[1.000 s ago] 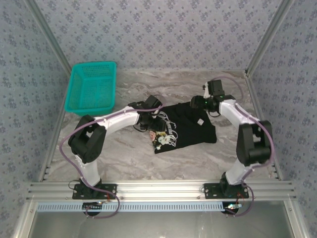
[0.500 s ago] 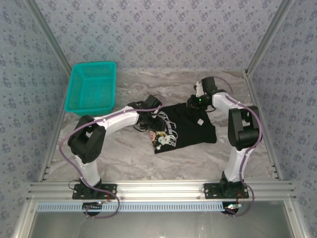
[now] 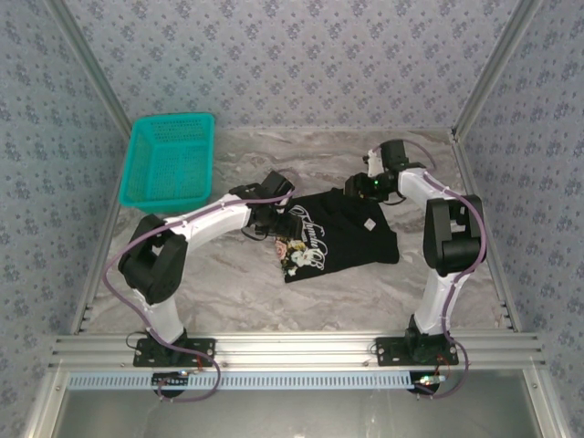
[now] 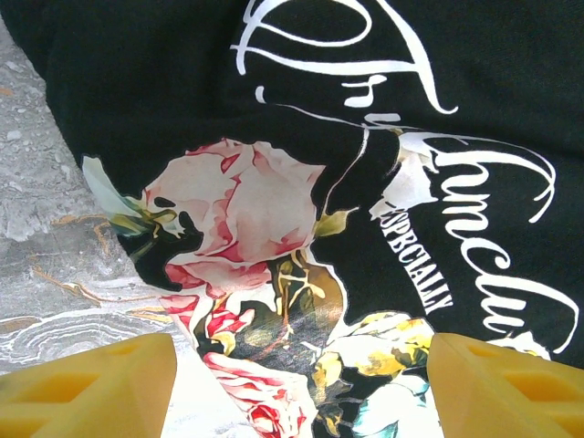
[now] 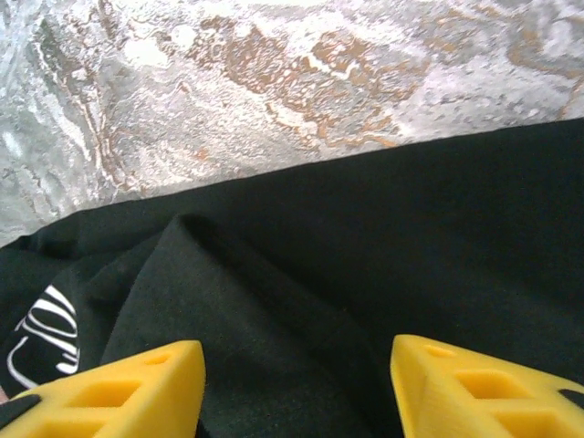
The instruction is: Fold the inside-out t-shirt
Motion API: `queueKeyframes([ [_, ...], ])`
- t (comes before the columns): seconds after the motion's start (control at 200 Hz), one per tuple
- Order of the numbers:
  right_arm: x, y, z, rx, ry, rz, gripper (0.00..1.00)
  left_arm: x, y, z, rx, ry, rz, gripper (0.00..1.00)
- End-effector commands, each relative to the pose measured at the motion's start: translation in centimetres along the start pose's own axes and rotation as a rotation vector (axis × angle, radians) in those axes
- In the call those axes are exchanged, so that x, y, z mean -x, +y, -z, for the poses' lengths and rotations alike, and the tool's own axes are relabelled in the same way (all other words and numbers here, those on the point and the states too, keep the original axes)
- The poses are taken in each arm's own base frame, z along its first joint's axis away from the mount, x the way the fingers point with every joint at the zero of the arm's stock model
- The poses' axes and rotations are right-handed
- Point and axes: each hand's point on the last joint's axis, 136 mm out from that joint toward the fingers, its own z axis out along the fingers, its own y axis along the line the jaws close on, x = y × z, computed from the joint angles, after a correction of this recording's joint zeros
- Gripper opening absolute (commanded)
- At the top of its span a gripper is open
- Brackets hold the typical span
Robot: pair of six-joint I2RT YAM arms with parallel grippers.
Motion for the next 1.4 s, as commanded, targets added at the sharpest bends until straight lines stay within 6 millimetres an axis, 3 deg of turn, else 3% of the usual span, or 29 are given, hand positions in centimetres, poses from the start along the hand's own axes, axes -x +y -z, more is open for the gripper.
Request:
queueKeyframes([
  [0.0,-1.0,0.9,0.0,0.05,0.039,0.033,0.62,0.2,0.2,0.8,0.001,-0.018,0.002,0.73],
  [0.125,-1.7,0.8,-0.8,0.061,0.08,0.033,0.59,0.1,0.3,0.9,0.004,-0.014,0.001,0.73],
  [0.24,-2.3,0.7,-1.2,0.06,0.099,0.029,0.49,0.1,0.5,0.9,0.005,-0.019,0.005,0.73],
  [0.34,-2.5,0.5,-1.2,0.059,0.102,0.026,0.33,0.1,0.5,1.0,0.004,-0.023,0.007,0.72],
  [0.49,-1.2,0.3,0.2,0.03,0.052,0.033,0.17,0.1,0.5,1.0,0.005,-0.02,0.005,0.72],
  [0.645,0.6,-1.4,2.3,-0.051,-0.012,0.023,0.14,0.0,0.4,0.8,-0.001,-0.013,0.006,0.72],
  [0.769,1.6,-3.7,3.1,-0.124,-0.033,-0.006,0.14,-0.1,0.3,0.6,-0.009,-0.005,0.008,0.72],
  [1.029,2.9,-8.3,2.5,-0.33,-0.031,-0.053,0.16,-0.1,0.2,0.5,-0.012,-0.001,0.006,0.72],
  [1.089,3.1,-9.4,2.4,-0.377,-0.025,-0.071,0.22,-0.1,0.2,0.4,-0.013,0.002,0.006,0.73],
  [1.174,2.9,-10.4,2.0,-0.422,0.006,-0.087,0.42,-0.1,0.0,0.1,-0.017,0.008,0.007,0.72],
  [1.274,2.7,-10.3,2.3,-0.434,0.024,-0.082,0.51,0.4,-0.2,0.2,-0.015,-0.001,0.0,0.72],
  [1.394,3.2,-8.3,5.2,-0.471,-0.034,-0.04,0.54,2.4,-0.3,1.1,-0.002,-0.05,-0.031,0.73],
])
